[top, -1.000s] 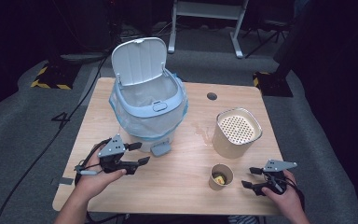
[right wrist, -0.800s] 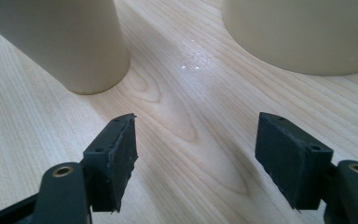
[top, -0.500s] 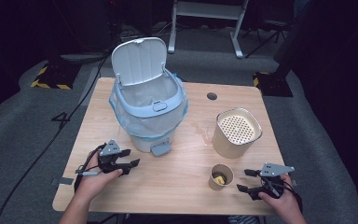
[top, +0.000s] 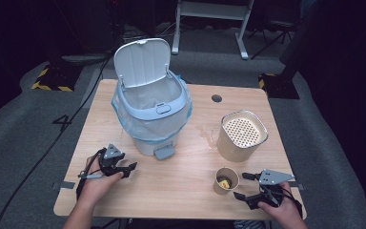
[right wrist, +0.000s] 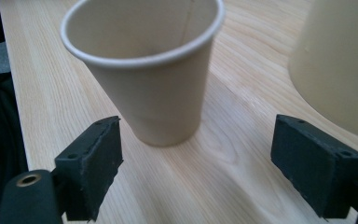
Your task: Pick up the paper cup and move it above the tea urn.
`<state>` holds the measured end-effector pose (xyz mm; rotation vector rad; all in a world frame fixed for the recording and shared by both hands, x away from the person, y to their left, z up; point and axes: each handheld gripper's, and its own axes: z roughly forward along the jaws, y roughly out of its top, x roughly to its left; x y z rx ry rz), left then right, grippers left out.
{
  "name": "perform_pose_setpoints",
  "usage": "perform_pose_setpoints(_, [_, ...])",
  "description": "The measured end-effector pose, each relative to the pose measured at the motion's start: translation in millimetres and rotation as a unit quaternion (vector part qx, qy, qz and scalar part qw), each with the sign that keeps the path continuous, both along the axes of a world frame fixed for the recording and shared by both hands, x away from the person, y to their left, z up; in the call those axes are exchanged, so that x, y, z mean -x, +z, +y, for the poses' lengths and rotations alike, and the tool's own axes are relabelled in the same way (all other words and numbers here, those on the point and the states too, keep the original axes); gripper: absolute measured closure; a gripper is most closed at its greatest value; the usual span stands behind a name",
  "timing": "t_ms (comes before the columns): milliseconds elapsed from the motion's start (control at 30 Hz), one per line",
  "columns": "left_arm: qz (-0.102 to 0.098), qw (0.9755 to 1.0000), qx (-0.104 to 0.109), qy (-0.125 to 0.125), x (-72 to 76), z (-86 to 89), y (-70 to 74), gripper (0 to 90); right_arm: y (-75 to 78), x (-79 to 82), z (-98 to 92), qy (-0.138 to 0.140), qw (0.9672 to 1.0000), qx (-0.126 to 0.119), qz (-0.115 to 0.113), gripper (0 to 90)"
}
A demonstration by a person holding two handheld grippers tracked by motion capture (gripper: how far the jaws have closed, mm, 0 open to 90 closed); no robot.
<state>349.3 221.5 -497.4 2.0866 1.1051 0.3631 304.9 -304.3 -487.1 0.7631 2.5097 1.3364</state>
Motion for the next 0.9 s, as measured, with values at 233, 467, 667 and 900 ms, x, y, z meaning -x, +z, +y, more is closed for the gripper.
perform_pose_setpoints(233, [0.004,0.9999,-0.015,-0.001,-0.3,-2.8,-4.6,31.5,-2.4,-1.1,19.5,0.009,0.9999,-0.004,-0.014,15.6])
perform_pose_setpoints(467, [-0.009,0.9993,-0.034,-0.007,0.5,-9.1,-6.5,25.4,-3.6,-4.3,34.3,0.017,0.9996,-0.001,-0.025,15.6])
perform_pose_setpoints(667, [-0.01,0.9993,-0.035,-0.004,0.8,-9.8,-6.6,24.7,-7.8,-7.7,44.7,0.02,0.9995,-0.004,-0.023,16.3])
perform_pose_setpoints(900, [-0.007,0.9993,-0.036,-0.003,1.6,-12.0,-6.8,21.7,-12.8,-9.2,48.4,0.018,0.9995,-0.022,-0.012,21.1])
